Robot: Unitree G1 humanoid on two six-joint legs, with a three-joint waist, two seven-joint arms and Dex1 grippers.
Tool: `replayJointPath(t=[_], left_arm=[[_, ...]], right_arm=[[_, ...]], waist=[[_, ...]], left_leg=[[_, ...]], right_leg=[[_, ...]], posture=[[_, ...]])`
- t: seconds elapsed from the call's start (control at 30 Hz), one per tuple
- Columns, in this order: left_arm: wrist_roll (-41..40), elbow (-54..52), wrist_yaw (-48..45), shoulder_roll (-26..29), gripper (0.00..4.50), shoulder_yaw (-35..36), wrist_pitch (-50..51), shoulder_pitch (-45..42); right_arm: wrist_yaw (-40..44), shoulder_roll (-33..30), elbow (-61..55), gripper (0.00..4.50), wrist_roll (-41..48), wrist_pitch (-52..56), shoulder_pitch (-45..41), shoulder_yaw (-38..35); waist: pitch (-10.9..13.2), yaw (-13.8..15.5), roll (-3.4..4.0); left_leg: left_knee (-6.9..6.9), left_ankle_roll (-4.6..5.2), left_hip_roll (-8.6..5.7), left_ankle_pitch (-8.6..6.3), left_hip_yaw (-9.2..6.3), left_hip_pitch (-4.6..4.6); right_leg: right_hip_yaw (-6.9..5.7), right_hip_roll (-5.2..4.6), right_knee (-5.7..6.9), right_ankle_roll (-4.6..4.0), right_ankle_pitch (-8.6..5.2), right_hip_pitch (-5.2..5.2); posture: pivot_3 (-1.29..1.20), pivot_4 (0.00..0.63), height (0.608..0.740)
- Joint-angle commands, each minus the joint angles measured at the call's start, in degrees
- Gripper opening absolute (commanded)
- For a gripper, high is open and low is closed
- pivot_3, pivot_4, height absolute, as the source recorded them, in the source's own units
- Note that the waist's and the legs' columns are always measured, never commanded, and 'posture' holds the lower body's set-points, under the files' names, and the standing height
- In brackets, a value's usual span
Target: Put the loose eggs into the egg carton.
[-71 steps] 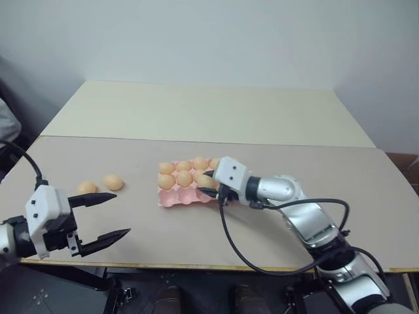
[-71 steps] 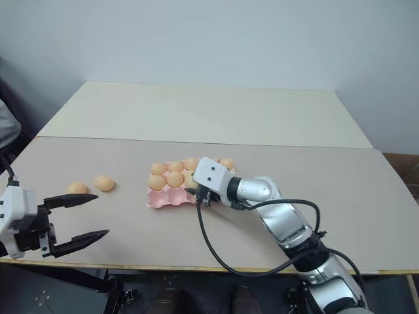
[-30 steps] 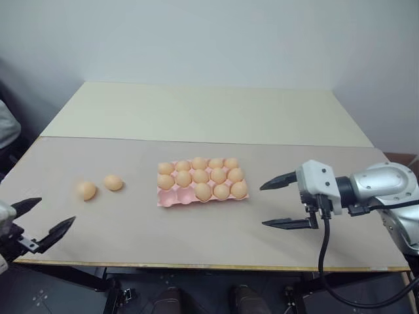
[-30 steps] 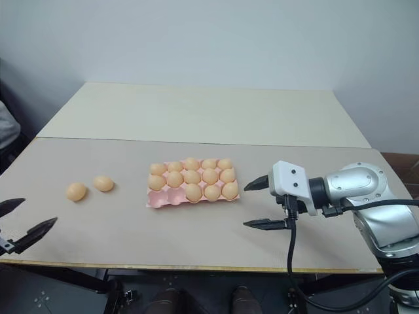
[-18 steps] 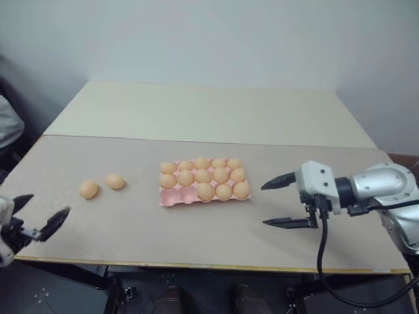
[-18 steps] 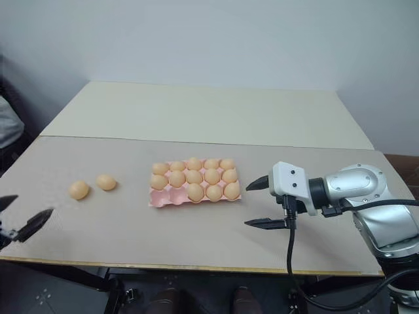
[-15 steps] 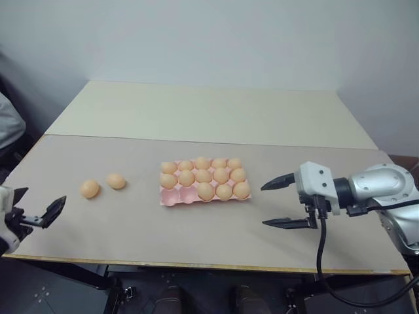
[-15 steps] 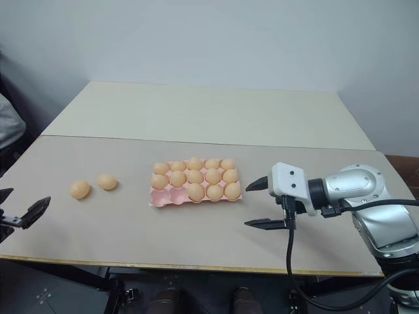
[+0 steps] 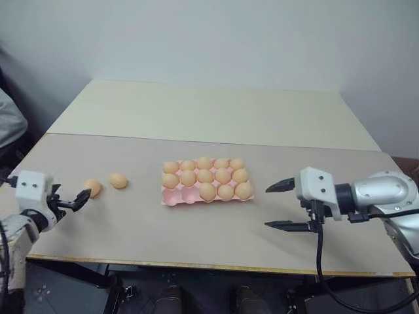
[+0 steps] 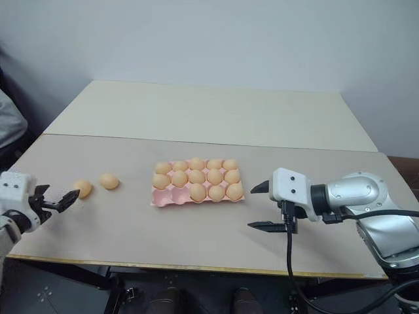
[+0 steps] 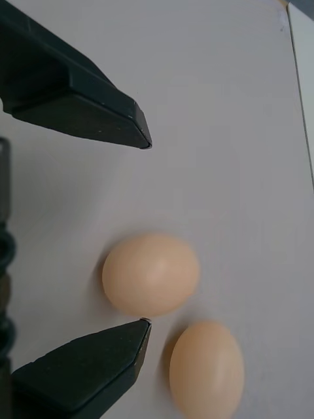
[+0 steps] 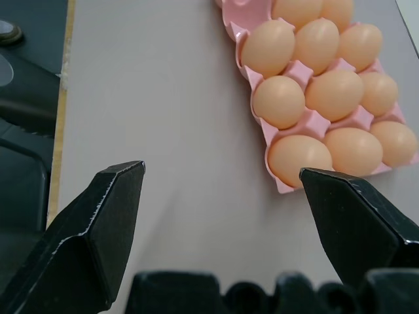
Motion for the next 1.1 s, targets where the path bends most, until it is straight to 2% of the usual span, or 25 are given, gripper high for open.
replayJointPath(t=[0.03, 0.23, 0.33, 0.53, 0.6, 0.77, 0.93, 1.1], left_arm=[[1.93, 3.28, 0.39, -0.43, 4.50, -2.14, -3.58, -2.97], [2.77, 8.01, -0.38, -1.50, 4.50, -5.45, -4.88, -7.14], [3.98, 8.66, -0.03, -1.01, 3.98, -6.46, -4.75, -7.18], [4.95, 9.40, 1.30, -1.96, 2.04, -6.89, -6.22, -8.03], [5.67, 9.21, 2.41, -2.10, 1.69, -7.20, -5.96, -8.20], [6.35, 5.22, 3.04, -0.96, 1.64, -5.97, -4.56, -5.81], [6.25, -4.78, 2.77, 3.01, 1.64, -1.81, -2.51, -0.87], [-2.24, -12.27, -7.59, 5.62, 1.64, 0.75, -5.75, -3.06]], right_arm=[[-1.38, -0.87, -2.27, 4.40, 0.81, 0.74, 0.81, -3.06], [-2.60, -1.28, -3.05, 4.40, 0.36, 1.16, 1.91, -3.06], [-3.21, -1.54, -2.91, 4.43, -0.02, 1.07, 2.20, -3.01], [-4.16, -1.09, -2.35, 4.43, -0.32, 0.63, 1.62, -1.89], [-3.69, -1.34, -2.20, 4.43, -0.52, -0.13, 1.76, -1.57], [-3.64, -1.68, -1.92, 4.43, -0.78, -0.54, 1.76, -1.93], [-3.74, -2.03, -2.51, 4.43, -0.84, -0.51, 2.89, -3.08], [-4.31, -2.23, -3.13, 4.43, -1.13, -0.41, 3.61, -3.89]], waist=[[0.00, -0.02, -0.01], [-0.01, -0.13, -0.04], [-0.01, -0.11, -0.04], [-0.02, -0.07, -0.04], [-0.02, -0.04, -0.04], [-0.02, -0.12, -0.05], [0.01, -0.25, -0.10], [0.03, 0.46, -0.12]], left_leg=[[0.00, 0.11, 0.01, 0.06, 0.00, -0.01], [0.01, 0.30, 0.00, 0.18, 0.00, 0.01], [0.01, 0.30, 0.00, 0.18, 0.01, 0.01], [0.00, 0.30, 0.00, 0.18, 0.00, 0.01], [0.01, 0.30, 0.00, 0.18, 0.00, 0.01], [0.01, 0.34, 0.00, 0.21, 0.00, 0.01], [0.00, 0.34, 0.03, 0.20, -0.01, -0.01], [0.01, -0.05, -0.02, -0.03, -0.03, 0.01]], right_leg=[[-0.01, 0.01, 0.00, 0.00, 0.00, 0.00], [0.01, 0.01, 0.01, 0.03, 0.04, 0.02], [0.02, 0.01, 0.01, 0.04, 0.04, 0.02], [0.02, 0.00, 0.01, 0.04, 0.04, 0.02], [0.02, 0.00, 0.01, 0.04, 0.05, 0.02], [0.03, 0.00, 0.01, 0.07, 0.07, 0.03], [0.02, 0.01, 0.00, 0.07, 0.06, -0.01], [-0.03, -0.08, 0.01, 0.02, 0.03, 0.03]], posture=[[0.00, 0.150, 0.740], [0.00, 0.150, 0.740], [0.00, 0.150, 0.740], [0.00, 0.150, 0.740], [0.00, 0.150, 0.740], [0.00, 0.150, 0.740], [0.00, 0.150, 0.740], [0.00, 0.150, 0.740]])
